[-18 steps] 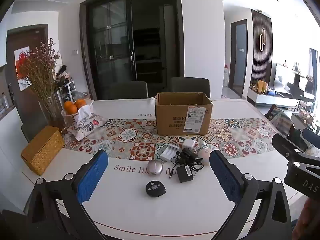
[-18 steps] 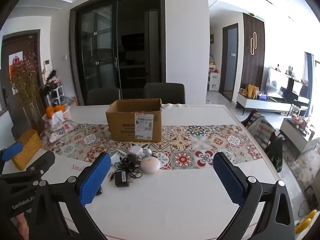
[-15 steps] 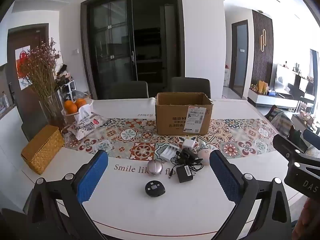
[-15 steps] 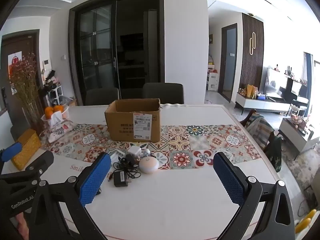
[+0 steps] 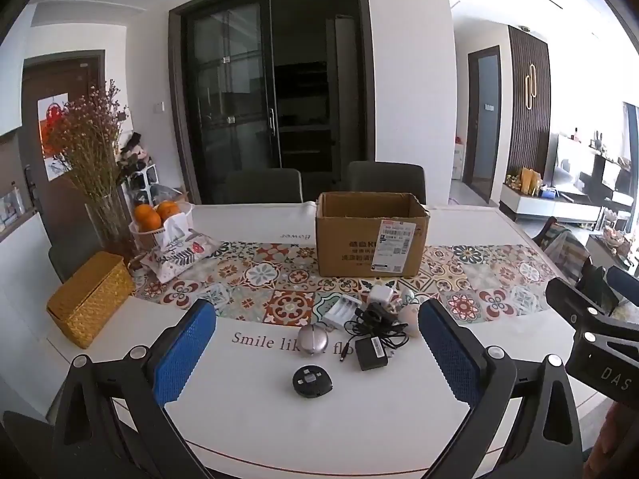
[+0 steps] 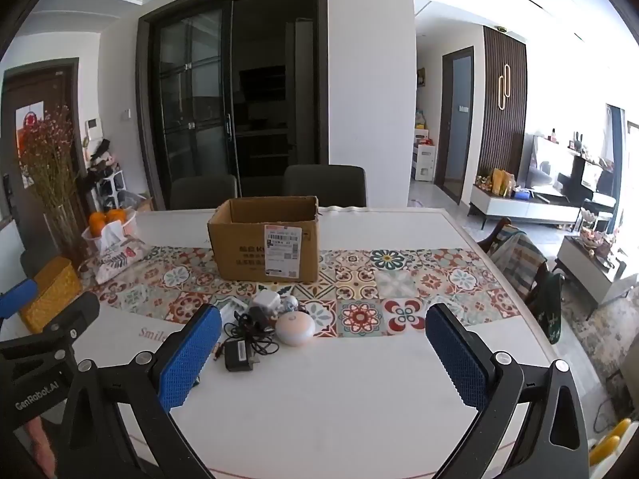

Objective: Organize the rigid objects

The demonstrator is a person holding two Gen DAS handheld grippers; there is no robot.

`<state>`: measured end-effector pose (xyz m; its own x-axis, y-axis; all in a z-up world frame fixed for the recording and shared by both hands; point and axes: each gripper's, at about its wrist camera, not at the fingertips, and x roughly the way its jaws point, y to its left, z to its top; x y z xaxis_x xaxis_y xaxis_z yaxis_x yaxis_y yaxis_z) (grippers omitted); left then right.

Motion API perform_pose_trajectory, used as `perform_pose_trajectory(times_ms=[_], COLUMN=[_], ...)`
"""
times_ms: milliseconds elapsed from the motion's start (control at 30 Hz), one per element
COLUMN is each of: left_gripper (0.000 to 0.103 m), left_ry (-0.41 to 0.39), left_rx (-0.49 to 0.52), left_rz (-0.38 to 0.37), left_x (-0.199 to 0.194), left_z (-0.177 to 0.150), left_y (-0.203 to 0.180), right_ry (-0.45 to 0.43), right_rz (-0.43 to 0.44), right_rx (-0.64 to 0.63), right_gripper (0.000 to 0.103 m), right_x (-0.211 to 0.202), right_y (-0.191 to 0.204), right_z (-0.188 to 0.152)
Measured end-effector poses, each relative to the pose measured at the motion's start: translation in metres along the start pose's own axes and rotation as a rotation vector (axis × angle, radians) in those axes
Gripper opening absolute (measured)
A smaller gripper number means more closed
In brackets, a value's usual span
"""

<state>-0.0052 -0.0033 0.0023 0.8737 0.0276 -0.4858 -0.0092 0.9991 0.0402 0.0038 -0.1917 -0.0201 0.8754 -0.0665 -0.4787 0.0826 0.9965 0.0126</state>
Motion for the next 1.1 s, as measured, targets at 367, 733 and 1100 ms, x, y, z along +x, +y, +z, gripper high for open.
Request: perform_pose_trajectory(times_ms=[367, 733, 1100], left_gripper=[0.103, 0.103, 0.103], left_ry=[-0.008, -0.006, -0.005], left_rx=[-0.003, -0.001, 0.002], left_rz=[-0.004, -0.007, -0.008], left_x=[0.0007, 0.0021, 0.0024], left_z=[0.0039, 0.0044, 0.004], left_y=[-0.0001, -0.0005, -0.0009], right_ry=[-0.002, 0.003, 0.002], right_rz=[-0.011, -0.008, -0.007], right_rx=[0.003, -0.001, -0.003], right_gripper=[0.102, 0.102, 0.102], right_x=[-0.0003, 0.0004, 0.0004], right_y=[-0.0057, -0.0047, -0.0041], right_z=[-0.0003, 0.0007, 0.0014])
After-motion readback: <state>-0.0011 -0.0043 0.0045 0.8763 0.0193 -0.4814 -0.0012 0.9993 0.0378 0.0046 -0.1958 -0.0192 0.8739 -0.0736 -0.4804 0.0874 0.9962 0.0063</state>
